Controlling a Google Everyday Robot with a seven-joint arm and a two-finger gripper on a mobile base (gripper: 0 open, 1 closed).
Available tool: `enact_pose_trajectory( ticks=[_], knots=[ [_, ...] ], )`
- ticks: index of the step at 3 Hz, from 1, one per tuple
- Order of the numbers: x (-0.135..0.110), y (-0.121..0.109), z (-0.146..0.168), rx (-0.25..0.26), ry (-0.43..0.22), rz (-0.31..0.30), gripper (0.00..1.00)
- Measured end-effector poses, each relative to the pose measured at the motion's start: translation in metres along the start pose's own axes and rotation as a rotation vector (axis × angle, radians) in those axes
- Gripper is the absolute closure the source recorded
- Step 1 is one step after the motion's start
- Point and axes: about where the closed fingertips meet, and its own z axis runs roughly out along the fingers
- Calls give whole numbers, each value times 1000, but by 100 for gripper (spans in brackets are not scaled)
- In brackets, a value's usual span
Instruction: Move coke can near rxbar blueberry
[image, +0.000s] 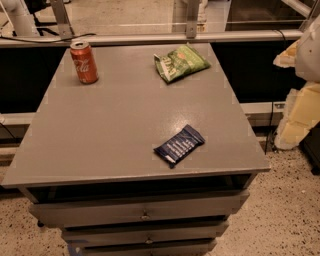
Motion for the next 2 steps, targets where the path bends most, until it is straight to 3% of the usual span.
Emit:
enact_pose_trajectory(
  ticks=[1, 2],
  knots=[
    [-1, -1, -1, 5, -4, -1, 0],
    [-20, -11, 20, 0, -110, 28, 0]
  ],
)
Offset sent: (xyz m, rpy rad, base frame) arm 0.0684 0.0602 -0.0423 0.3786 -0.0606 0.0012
